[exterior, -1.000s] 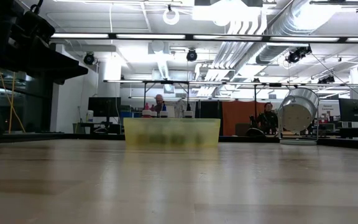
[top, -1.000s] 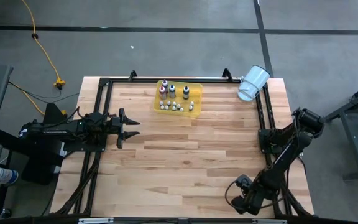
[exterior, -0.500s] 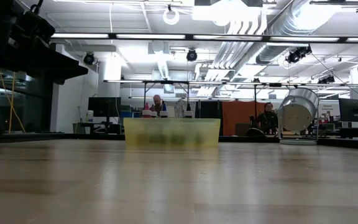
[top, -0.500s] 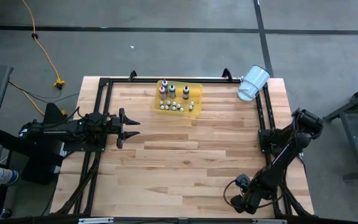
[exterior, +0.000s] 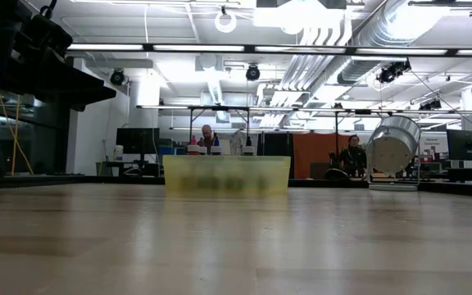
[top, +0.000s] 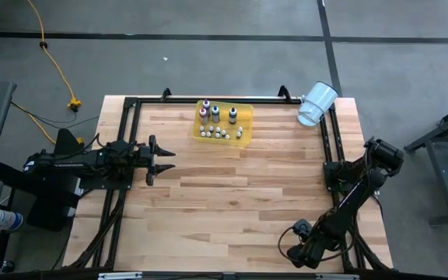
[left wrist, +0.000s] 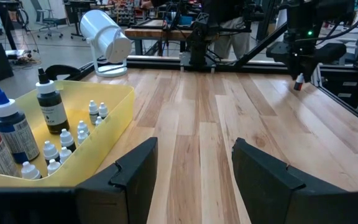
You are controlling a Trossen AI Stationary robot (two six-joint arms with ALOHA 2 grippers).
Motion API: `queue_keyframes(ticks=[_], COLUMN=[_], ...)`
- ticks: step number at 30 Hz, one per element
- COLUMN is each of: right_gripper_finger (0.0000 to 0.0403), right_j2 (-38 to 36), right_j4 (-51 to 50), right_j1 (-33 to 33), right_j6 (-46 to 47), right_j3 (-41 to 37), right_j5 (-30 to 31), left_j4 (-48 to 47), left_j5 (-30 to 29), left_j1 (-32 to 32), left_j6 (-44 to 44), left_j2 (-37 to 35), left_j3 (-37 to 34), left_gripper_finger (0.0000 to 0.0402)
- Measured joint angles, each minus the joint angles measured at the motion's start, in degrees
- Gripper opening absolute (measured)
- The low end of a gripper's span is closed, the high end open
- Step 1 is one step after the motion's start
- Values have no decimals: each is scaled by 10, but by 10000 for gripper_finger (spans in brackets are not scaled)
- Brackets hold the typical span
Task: Pick & Place food coloring
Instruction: Put the small red food coloring into the yellow container
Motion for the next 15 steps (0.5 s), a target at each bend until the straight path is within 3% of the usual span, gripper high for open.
queue_keyframes(ticks=[15], right_gripper_finger=[54], right_j2=[0], right_j4=[1], right_j1=[0], right_j6=[-4], right_j3=[0], right_j5=[-24], left_j4=[0], left_j5=[0], left_j1=[0], left_j6=[0], left_j2=[0], left_j3=[0], left_gripper_finger=[198])
